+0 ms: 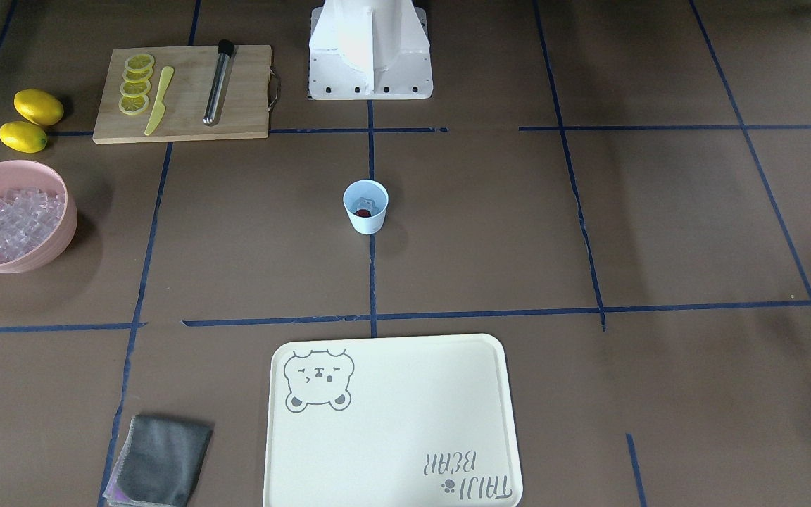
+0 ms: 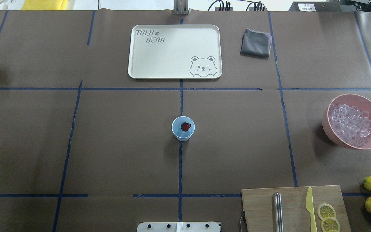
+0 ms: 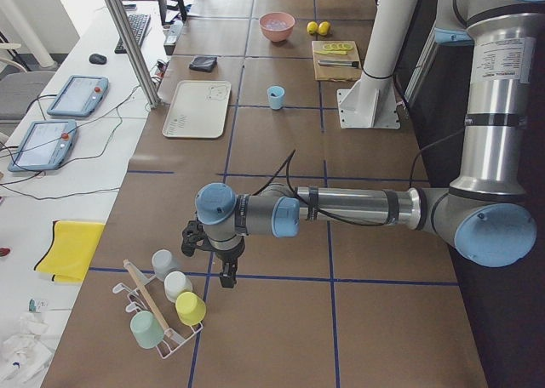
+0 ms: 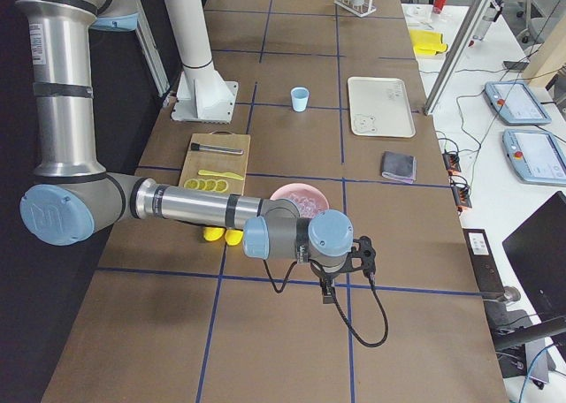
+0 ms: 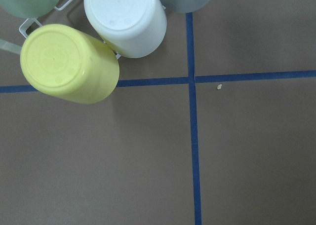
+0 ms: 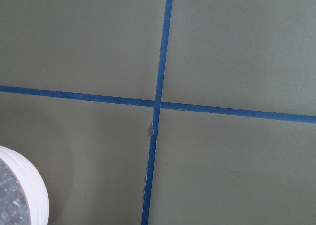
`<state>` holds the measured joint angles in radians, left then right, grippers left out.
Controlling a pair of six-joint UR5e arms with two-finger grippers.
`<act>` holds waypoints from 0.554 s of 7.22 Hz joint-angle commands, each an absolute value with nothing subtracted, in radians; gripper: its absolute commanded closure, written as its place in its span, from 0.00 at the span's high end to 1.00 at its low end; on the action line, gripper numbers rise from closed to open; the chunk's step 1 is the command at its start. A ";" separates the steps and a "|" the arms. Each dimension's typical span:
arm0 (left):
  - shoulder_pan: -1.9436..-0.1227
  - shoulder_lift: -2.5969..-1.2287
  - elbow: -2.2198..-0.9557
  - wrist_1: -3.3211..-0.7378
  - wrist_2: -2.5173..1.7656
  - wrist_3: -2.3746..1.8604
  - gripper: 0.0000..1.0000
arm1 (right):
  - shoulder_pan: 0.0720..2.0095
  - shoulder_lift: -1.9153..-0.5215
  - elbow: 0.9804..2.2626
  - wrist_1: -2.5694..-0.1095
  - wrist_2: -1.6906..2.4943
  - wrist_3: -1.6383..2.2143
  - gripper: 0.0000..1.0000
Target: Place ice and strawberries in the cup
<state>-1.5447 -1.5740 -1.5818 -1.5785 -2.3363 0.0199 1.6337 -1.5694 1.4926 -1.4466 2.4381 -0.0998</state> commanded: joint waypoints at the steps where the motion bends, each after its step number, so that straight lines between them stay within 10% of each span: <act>1: -1.545 -1.574 -1.583 -1.578 -2.335 0.020 1.00 | 1.634 -1.569 1.493 -1.447 2.438 -0.100 1.00; 4: -1.545 -1.574 -1.582 -1.578 -2.335 0.020 1.00 | 1.634 -1.566 1.494 -1.444 2.437 -0.016 1.00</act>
<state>-1.5447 -1.5739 -1.5822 -1.5785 -2.3348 0.0199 1.6337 -1.5677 1.4938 -1.4458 2.4369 -0.0732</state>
